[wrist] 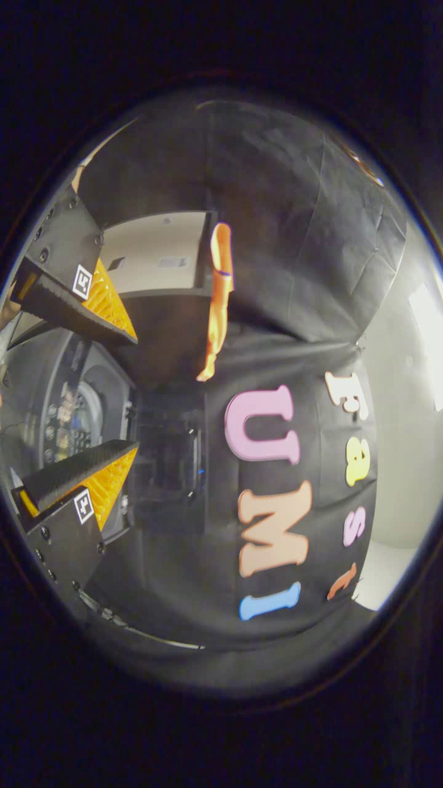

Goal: Put the clothes into the washing machine and then close the washing machine lid.

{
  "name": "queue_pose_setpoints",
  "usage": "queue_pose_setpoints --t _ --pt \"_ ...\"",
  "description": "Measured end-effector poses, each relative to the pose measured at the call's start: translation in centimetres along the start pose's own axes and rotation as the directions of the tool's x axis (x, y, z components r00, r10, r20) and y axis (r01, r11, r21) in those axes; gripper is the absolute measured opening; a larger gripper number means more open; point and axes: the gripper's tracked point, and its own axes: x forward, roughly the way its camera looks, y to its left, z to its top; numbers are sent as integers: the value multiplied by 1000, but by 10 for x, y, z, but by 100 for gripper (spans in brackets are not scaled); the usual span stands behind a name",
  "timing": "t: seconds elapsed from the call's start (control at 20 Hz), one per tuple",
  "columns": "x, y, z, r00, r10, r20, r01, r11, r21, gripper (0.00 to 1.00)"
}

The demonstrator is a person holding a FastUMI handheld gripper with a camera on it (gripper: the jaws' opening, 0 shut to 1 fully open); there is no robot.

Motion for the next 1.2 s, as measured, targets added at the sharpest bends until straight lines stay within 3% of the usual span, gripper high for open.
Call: queue_pose_setpoints --t 0.3,0.5,0.85,1.0,1.2 --pt "84 67 86 987 152 44 -151 988 -30 95" --pt "134 110 112 976 217 -16 -218 975 -42 96" --pt "200 150 101 949 204 -239 -222 974 -52 97" --pt "220 159 76 905 194 -378 -212 977 -7 98" --pt "238 170 49 846 216 -487 -170 976 139 98"
